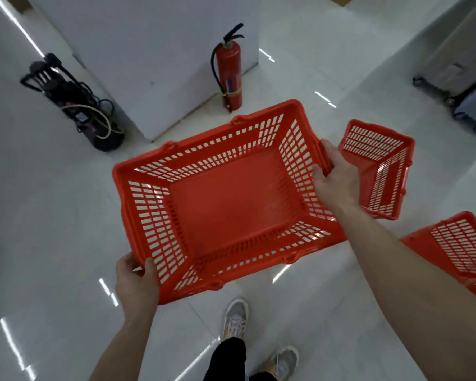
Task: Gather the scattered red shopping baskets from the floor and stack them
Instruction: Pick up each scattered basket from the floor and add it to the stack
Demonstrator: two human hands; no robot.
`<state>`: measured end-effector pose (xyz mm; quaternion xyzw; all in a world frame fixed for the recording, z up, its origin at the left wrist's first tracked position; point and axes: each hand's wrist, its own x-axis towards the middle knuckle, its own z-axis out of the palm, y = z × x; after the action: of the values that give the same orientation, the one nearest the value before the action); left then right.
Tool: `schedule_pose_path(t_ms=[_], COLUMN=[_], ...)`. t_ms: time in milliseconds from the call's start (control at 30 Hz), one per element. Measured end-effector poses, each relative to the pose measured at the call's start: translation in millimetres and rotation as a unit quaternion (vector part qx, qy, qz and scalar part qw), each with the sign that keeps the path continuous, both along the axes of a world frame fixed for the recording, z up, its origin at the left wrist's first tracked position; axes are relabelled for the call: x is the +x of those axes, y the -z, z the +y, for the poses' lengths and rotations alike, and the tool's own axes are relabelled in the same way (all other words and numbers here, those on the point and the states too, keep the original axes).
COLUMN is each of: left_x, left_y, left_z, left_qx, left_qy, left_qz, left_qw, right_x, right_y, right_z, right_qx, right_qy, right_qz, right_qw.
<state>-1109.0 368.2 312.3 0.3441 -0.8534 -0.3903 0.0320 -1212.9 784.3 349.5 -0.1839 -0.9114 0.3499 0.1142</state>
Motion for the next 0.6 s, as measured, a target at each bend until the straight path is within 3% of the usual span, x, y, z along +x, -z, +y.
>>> schedule_pose_path(t_ms=[100, 267, 367, 600], left_x=[8, 11, 12, -4], left_y=[19, 52, 71, 108], left_z=[-6, -3, 1, 9], left_qx=[0.015, 0.045, 0.059, 0.069], left_qy=[0.001, 0.036, 0.034, 0.078], left_qz=[-0.027, -0.075, -0.106, -0.157], left_qw=[1.0, 0.995, 0.992, 0.982], right_x=[-18, -40, -52, -39], right_y=[21, 55, 77, 144], right_z=[-10, -2, -10, -2], right_qx=[0.025, -0.047, -0.039, -0.02], right_qy=[-0.025, -0.001, -0.04, -0.054], right_qz=[-0.022, -0.056, -0.066, -0.231], right_qw=[0.999, 0.997, 0.996, 0.971])
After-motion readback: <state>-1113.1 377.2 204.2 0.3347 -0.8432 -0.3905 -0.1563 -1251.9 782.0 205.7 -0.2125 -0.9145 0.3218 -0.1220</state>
